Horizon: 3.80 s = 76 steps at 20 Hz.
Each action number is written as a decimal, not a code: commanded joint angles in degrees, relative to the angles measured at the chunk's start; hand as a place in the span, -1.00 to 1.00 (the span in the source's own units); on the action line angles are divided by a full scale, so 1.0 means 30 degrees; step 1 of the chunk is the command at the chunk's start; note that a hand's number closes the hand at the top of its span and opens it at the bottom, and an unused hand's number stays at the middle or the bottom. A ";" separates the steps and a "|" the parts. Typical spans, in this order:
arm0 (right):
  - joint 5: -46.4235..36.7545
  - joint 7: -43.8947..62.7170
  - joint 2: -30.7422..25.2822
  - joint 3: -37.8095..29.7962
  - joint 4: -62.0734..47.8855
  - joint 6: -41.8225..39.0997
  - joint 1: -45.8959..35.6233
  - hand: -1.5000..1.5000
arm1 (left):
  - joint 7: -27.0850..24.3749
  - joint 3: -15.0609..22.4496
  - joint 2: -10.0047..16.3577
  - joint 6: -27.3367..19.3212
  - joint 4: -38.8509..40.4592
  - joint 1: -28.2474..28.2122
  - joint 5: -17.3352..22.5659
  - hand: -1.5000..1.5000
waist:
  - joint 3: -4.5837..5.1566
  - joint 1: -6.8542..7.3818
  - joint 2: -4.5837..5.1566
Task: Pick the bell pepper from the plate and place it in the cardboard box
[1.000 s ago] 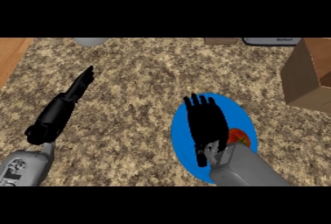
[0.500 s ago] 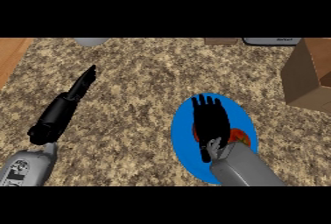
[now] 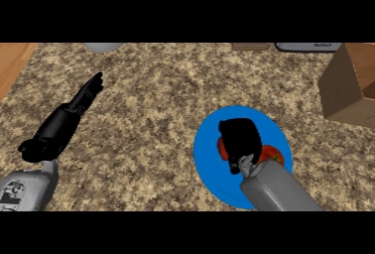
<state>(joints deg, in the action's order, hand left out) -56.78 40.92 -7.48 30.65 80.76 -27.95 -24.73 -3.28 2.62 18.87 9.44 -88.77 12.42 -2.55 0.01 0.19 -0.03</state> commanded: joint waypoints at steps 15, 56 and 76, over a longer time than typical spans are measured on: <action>0.2136 -1.8083 -0.7211 0.4045 0.6305 0.4634 0.3859 1.00 | 0.0369 -0.0258 -0.0651 -0.0263 -0.0233 0.0005 -0.0634 0.00 | -0.0068 -0.0655 -0.0123; 1.0272 -2.3495 -1.6581 -0.9234 -0.8679 0.1815 -0.3488 1.00 | -0.0570 -0.0209 -0.1079 0.1166 0.0831 0.0626 -0.1084 0.00 | -0.0021 0.1119 0.0387; 1.2342 -3.1596 -1.3683 -1.0446 -1.8623 -0.1994 -0.8307 -1.00 | -0.0325 -0.0139 -0.1494 0.0795 0.0346 0.0827 -0.1503 0.00 | -0.0131 0.0994 0.0286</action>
<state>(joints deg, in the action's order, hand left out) -29.18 -47.74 -52.11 6.02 29.55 -23.31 -48.01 -4.14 2.21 14.20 11.97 -87.36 15.18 -6.73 -0.07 3.35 0.91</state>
